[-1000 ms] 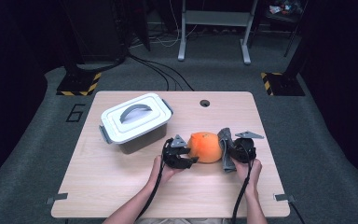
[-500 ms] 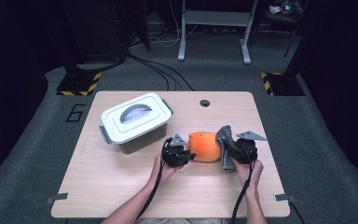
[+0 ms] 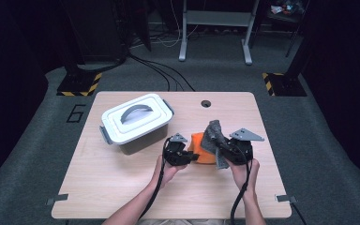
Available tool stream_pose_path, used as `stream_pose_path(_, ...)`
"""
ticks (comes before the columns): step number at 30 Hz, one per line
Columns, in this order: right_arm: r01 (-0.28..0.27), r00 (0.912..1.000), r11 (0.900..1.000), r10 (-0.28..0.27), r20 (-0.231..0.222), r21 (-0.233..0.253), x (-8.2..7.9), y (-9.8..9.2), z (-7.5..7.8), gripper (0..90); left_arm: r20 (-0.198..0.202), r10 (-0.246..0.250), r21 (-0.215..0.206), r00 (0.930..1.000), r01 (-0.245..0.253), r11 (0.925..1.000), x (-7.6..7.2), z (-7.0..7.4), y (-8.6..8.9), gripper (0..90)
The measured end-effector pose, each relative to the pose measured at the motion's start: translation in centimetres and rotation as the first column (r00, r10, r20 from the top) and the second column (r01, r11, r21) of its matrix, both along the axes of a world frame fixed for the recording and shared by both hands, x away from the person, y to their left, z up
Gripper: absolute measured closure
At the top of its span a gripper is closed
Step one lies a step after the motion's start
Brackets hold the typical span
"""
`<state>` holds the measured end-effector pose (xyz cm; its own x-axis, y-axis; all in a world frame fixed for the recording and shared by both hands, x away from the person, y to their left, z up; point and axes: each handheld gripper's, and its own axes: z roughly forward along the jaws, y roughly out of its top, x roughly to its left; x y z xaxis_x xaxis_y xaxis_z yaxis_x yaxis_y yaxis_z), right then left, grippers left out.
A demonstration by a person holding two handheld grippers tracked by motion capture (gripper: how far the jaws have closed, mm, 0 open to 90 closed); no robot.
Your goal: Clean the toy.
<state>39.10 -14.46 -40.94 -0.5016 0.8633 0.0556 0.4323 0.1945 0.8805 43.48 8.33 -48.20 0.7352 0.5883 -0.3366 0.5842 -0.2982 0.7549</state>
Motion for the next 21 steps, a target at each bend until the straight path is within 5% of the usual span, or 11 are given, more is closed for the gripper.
stream_pose_path(10, -0.068, 0.9974, 0.996, 0.066, -0.03, -0.056, 0.3, 2.9, -0.7, 71.6, -0.023, 0.002, -0.014, 0.9997, -0.002, 0.9999, 0.2, 0.0, 0.0, 77.4)
stream_pose_path(16, -0.026, 0.9995, 0.991, 0.024, -0.02, -0.128, 1.1, 3.3, -1.7, 71.9, -0.021, 0.022, -0.018, 0.9995, -0.022, 0.9996, 0.3, -0.2, 0.0, 77.4)
stream_pose_path(21, 0.001, 0.9997, 0.994, -0.003, -0.022, -0.112, 1.1, 2.1, -2.0, 71.9, -0.023, 0.014, -0.019, 0.9996, -0.015, 0.9997, 0.5, -0.3, 0.1, 77.3)
